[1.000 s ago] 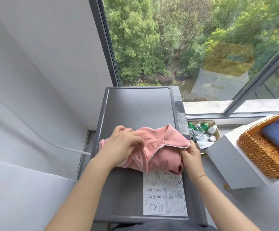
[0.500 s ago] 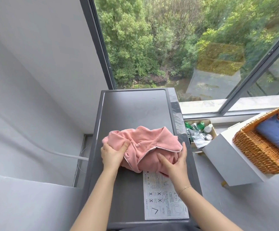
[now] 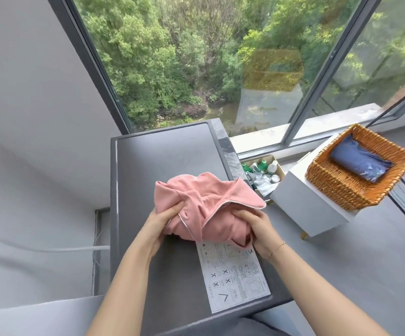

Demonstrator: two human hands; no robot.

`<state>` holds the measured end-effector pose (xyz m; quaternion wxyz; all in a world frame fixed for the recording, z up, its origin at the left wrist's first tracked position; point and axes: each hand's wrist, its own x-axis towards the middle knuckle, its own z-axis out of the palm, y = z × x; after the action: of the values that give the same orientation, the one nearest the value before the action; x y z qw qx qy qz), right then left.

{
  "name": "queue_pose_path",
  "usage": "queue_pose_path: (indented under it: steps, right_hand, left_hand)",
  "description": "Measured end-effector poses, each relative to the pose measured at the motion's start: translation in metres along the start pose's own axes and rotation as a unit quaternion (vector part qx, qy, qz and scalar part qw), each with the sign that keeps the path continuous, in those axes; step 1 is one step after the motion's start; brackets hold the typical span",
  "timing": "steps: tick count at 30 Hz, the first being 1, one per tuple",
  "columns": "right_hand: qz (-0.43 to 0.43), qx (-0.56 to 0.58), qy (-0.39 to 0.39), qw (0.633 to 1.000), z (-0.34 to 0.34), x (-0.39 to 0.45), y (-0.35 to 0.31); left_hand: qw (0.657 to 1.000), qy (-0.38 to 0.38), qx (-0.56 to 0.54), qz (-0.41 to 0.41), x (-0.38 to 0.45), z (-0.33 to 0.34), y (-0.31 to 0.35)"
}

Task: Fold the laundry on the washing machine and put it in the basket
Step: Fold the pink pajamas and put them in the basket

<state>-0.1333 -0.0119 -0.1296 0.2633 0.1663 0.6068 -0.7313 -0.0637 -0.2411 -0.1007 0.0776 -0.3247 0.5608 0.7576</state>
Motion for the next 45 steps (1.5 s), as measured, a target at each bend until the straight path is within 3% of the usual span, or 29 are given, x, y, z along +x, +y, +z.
queue_pose_path:
  steps: [7,12,16,23,30,45]
  right_hand:
    - [-0.032,0.138,0.101,0.985,-0.049,-0.005,-0.025]
    - [-0.027,0.149,0.136,0.979,-0.137,0.011,-0.053]
    - [-0.023,0.143,0.132,0.981,-0.226,0.024,-0.08]
    - [-0.086,0.094,0.254,0.959,-0.38,0.036,-0.137]
    - [-0.08,0.117,0.296,0.945,-0.466,0.061,-0.162]
    - [-0.031,0.138,0.409,0.902,-0.564,0.292,-0.255]
  left_hand:
    - [1.0,-0.022,0.012,-0.011,0.022,0.072,0.016]
    - [0.994,-0.069,0.088,0.021,0.042,0.163,0.015]
    - [0.989,-0.112,0.095,-0.027,0.059,0.257,0.005]
    - [0.983,-0.142,0.108,-0.052,0.087,0.432,-0.022]
    - [0.958,-0.222,0.178,-0.023,0.125,0.529,-0.023]
    - [0.953,-0.198,0.197,-0.113,0.371,0.699,0.001]
